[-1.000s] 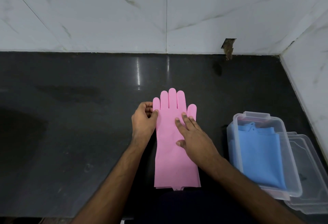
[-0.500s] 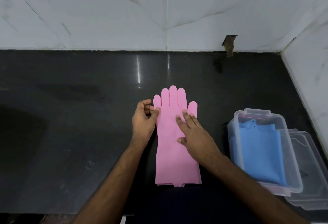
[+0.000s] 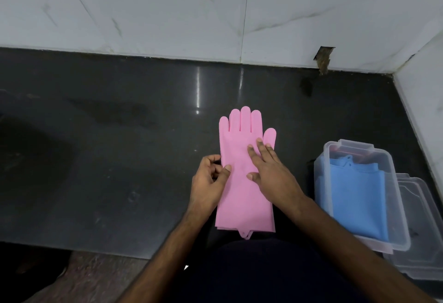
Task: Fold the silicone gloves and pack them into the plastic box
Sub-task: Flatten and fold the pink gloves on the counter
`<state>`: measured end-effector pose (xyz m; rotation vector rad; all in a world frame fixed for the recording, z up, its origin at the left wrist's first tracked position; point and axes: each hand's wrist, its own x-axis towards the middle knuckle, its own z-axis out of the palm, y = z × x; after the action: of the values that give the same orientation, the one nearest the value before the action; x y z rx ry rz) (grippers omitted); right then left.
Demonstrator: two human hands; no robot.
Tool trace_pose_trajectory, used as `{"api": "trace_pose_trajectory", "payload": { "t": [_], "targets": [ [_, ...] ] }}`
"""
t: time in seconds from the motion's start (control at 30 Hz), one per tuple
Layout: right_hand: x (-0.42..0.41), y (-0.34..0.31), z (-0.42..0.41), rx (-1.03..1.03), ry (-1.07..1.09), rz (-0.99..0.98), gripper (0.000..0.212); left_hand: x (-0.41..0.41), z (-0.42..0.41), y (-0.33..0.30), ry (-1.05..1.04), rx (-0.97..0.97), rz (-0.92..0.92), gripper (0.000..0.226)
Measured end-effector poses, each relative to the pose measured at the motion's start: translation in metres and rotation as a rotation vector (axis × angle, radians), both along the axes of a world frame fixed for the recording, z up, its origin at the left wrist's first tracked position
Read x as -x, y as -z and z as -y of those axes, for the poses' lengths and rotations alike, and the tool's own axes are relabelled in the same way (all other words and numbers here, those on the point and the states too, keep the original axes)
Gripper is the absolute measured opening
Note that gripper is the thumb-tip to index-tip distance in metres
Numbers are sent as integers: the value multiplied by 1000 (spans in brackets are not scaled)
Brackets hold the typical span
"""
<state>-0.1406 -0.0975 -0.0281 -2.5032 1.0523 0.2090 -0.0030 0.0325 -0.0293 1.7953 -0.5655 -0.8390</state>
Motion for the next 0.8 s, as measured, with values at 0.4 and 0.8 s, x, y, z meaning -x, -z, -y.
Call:
{"api": "trace_pose_trajectory", "payload": {
  "t": [0.4,0.8],
  "targets": [
    [26,-11,-38,-15,269,221,63,5,-12,6,-5,-56,91,16],
    [56,-20,-52,-325,457,370,44,6,-13,9,1,-1,55,12]
  ]
}}
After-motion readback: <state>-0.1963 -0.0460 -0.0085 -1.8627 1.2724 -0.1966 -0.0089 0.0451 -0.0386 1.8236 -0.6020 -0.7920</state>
